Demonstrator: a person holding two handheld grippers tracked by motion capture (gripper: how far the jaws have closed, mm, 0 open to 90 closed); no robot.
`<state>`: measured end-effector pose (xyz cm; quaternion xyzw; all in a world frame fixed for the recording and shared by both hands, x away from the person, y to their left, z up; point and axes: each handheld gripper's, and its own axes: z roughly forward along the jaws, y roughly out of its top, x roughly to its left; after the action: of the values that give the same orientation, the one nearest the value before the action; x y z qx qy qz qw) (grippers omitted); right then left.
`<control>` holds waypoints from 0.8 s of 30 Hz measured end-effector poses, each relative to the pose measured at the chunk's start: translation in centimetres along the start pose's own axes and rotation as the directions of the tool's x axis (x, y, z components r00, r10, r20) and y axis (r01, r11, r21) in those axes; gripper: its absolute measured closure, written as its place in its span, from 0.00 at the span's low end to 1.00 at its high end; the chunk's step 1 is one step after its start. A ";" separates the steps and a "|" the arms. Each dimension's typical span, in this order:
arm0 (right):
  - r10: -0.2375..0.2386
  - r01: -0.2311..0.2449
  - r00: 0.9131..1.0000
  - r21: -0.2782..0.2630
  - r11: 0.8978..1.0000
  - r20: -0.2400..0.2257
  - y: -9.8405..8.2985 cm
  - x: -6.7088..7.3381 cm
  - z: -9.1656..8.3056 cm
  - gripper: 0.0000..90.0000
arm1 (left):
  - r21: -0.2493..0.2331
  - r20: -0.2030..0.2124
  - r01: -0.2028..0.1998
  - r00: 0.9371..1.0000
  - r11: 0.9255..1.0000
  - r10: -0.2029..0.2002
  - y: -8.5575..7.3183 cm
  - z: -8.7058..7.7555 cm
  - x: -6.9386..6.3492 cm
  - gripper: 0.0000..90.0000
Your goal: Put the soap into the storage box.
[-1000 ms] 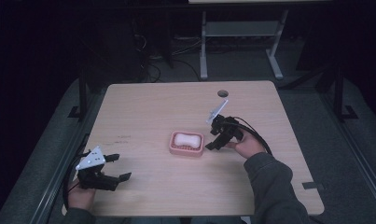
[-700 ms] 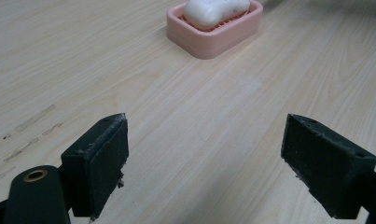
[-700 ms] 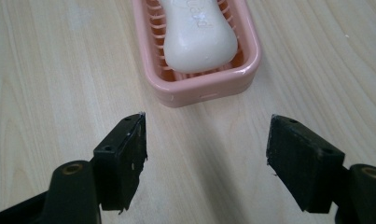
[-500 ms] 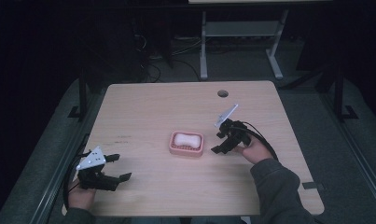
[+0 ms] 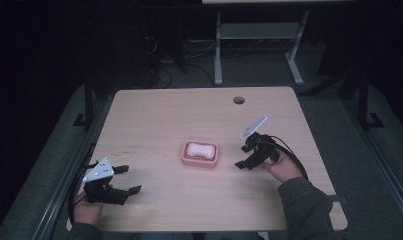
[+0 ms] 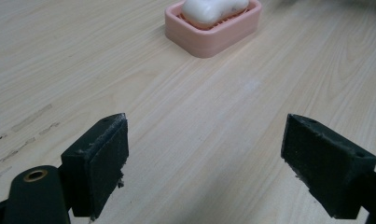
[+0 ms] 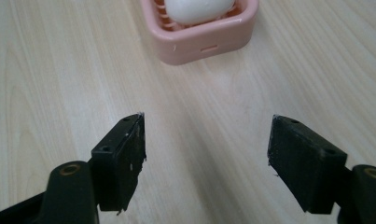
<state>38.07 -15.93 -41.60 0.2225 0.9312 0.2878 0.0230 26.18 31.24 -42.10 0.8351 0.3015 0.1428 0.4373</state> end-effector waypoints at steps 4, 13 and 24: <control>-0.006 0.006 1.000 -0.015 1.000 0.004 -0.9 0.0 -0.3 0.30 | 0.009 0.000 -0.005 1.000 1.000 0.005 0.0 0.0 0.0 0.16; 0.022 -0.021 1.000 -0.029 0.999 0.013 -2.6 0.7 -1.0 0.30 | 0.008 -0.002 -0.008 1.000 1.000 0.008 0.0 0.0 -0.1 0.16; 0.066 -0.064 0.998 -0.058 0.996 0.024 -5.2 1.6 -1.7 0.30 | 0.010 -0.003 -0.007 1.000 1.000 0.007 0.0 0.0 -0.2 0.16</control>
<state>34.25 -19.96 -42.94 0.2556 0.9145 0.3119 0.0322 26.07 31.12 -42.15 0.8381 0.3001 0.1442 0.4321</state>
